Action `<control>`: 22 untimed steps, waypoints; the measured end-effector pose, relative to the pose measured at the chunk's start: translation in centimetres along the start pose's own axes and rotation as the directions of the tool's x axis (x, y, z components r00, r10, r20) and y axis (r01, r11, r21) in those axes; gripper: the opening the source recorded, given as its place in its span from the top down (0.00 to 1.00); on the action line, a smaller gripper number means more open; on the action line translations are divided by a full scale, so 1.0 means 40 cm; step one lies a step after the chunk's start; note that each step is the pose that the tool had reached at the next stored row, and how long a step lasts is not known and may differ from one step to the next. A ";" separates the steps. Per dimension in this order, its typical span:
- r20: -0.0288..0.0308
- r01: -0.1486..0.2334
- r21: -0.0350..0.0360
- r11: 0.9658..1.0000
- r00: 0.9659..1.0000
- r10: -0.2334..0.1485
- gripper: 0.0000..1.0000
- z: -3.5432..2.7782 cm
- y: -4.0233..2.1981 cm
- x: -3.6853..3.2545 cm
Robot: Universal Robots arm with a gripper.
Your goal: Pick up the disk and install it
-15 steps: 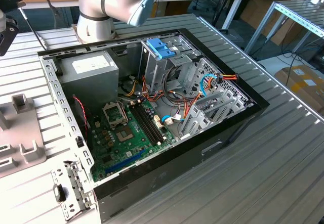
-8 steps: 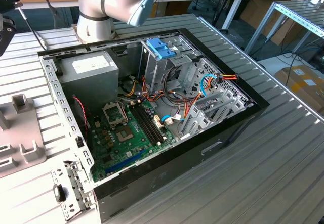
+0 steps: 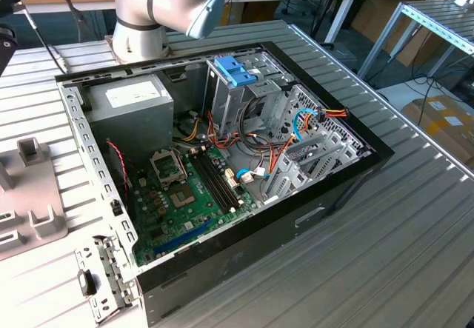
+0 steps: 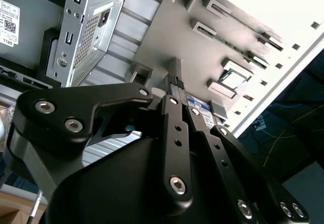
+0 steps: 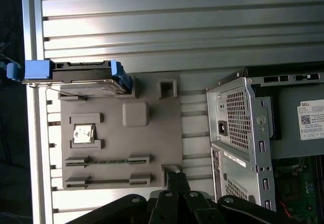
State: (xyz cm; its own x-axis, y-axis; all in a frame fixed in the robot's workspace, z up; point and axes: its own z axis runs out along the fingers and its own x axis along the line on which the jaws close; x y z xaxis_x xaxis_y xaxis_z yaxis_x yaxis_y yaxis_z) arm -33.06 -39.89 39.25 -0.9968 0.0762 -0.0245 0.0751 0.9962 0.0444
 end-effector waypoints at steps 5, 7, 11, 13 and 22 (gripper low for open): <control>0.000 0.000 0.000 1.000 1.000 0.000 0.89 0.000 0.000 0.003; 0.000 0.000 0.000 1.000 1.000 0.000 0.89 0.000 0.000 0.003; 0.000 0.000 0.000 1.000 1.000 0.000 0.89 0.000 0.000 0.006; 0.000 0.000 0.000 1.000 1.000 0.000 0.89 0.000 -0.001 0.008; 0.000 0.000 0.000 1.000 1.000 0.000 0.89 -0.001 -0.002 0.022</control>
State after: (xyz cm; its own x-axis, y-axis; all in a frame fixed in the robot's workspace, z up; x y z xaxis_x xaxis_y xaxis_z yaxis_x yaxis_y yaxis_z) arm -33.95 -39.90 39.25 -0.9968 0.0762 -0.0245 0.0750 0.9962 0.0443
